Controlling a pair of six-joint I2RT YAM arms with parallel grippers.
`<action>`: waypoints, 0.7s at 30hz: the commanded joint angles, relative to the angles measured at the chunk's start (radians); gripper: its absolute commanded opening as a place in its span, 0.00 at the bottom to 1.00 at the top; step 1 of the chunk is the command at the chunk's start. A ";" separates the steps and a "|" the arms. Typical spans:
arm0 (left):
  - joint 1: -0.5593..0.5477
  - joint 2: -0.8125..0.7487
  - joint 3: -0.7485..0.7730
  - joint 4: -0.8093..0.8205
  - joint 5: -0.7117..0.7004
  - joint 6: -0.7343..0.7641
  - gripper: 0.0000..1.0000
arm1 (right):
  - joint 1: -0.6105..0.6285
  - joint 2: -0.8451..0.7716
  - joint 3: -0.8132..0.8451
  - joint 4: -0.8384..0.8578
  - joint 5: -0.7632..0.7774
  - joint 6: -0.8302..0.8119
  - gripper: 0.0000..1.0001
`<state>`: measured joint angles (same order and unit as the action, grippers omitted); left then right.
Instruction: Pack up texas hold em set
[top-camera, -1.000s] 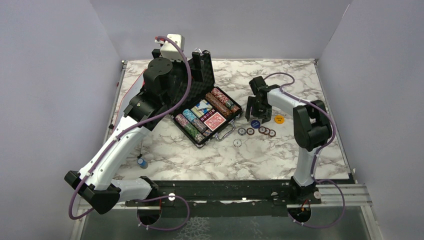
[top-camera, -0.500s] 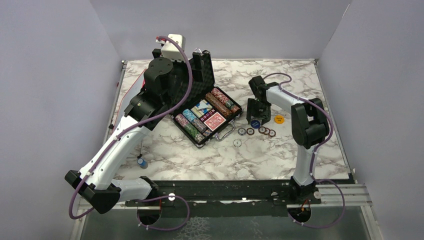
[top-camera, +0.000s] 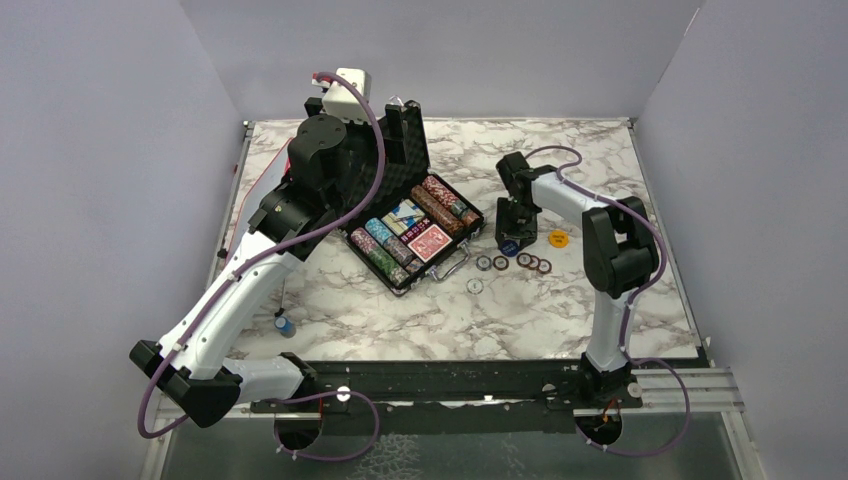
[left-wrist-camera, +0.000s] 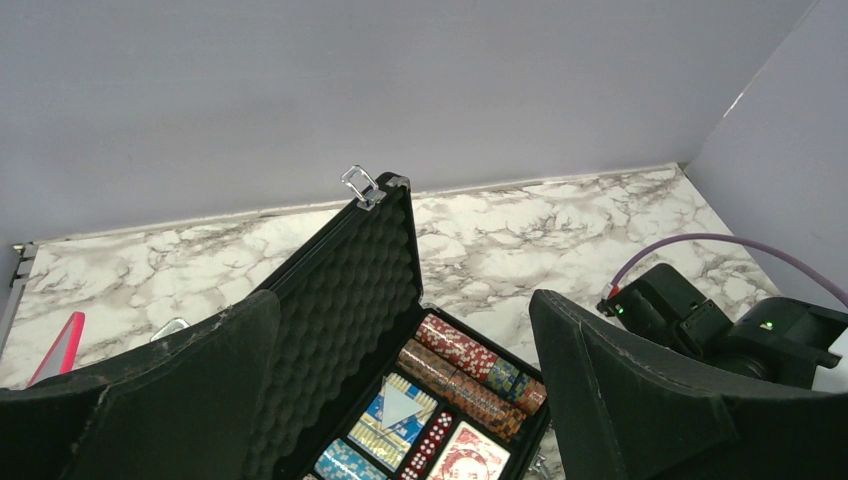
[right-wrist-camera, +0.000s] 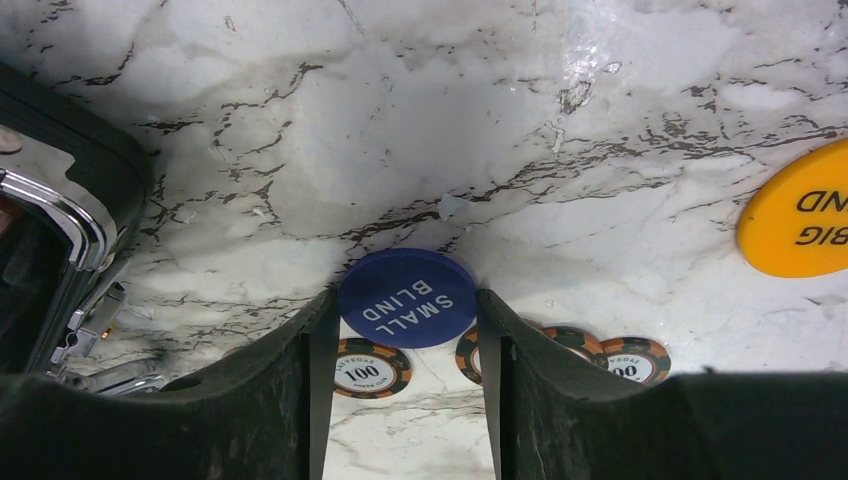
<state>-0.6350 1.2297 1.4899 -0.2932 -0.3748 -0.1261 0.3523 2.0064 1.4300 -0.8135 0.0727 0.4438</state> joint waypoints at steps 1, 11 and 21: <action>0.001 0.001 0.012 0.016 -0.006 0.000 0.99 | 0.010 -0.026 -0.026 0.053 0.052 0.010 0.49; 0.001 -0.001 0.014 0.014 -0.025 -0.004 0.99 | 0.114 -0.131 0.093 -0.020 0.071 0.051 0.51; 0.001 -0.008 0.013 0.013 -0.035 -0.009 0.99 | 0.299 -0.014 0.311 -0.047 0.027 0.071 0.52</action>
<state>-0.6350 1.2301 1.4899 -0.2932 -0.3878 -0.1303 0.5999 1.9293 1.6592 -0.8310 0.1169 0.4992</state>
